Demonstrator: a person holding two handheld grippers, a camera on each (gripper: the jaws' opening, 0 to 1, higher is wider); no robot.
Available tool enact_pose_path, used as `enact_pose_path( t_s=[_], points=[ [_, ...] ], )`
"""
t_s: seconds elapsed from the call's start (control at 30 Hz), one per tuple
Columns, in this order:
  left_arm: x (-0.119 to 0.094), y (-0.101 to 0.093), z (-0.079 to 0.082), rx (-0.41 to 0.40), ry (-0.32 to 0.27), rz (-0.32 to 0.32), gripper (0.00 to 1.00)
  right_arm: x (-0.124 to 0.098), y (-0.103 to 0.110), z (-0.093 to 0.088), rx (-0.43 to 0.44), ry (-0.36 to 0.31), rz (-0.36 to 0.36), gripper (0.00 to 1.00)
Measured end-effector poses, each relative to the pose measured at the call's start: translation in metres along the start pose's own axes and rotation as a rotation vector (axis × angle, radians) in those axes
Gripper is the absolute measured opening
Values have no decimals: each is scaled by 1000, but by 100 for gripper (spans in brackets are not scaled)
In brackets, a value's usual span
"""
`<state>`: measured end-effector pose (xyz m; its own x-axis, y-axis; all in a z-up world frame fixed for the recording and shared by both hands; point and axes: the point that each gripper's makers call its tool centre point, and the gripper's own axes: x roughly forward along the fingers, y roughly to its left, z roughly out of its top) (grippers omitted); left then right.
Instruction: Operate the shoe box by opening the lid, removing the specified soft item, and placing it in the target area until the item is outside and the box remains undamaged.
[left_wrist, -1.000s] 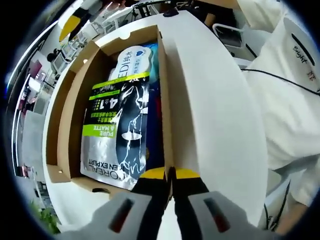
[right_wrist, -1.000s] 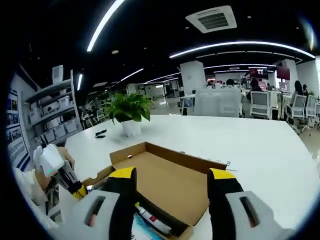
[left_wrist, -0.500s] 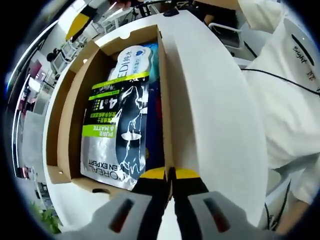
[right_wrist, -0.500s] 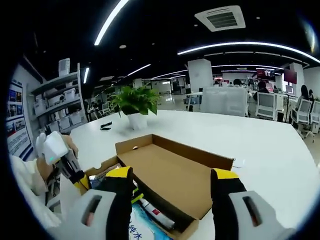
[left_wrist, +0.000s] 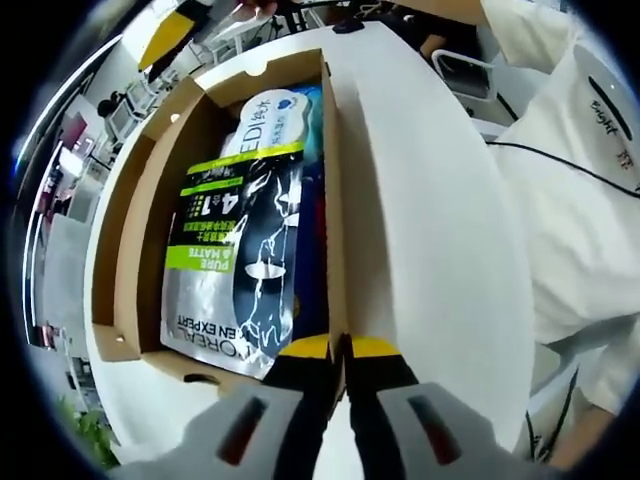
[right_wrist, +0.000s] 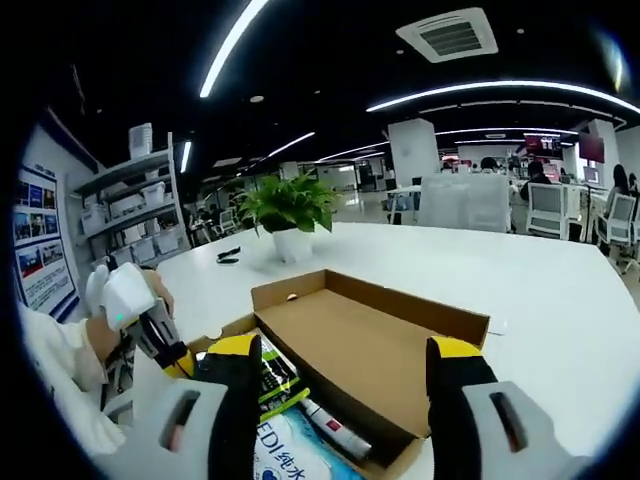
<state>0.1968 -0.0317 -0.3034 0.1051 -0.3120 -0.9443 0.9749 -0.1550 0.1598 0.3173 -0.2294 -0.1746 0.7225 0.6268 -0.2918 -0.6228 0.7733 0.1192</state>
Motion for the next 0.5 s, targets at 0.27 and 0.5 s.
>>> enact_pose_path(
  t_s=[0.27, 0.5],
  points=[
    [0, -1, 0, 21, 0, -7, 3, 0, 2, 3, 5, -7, 12, 58],
    [0, -1, 0, 20, 2, -10, 3, 5, 15, -13, -10, 35, 47, 54]
  ],
)
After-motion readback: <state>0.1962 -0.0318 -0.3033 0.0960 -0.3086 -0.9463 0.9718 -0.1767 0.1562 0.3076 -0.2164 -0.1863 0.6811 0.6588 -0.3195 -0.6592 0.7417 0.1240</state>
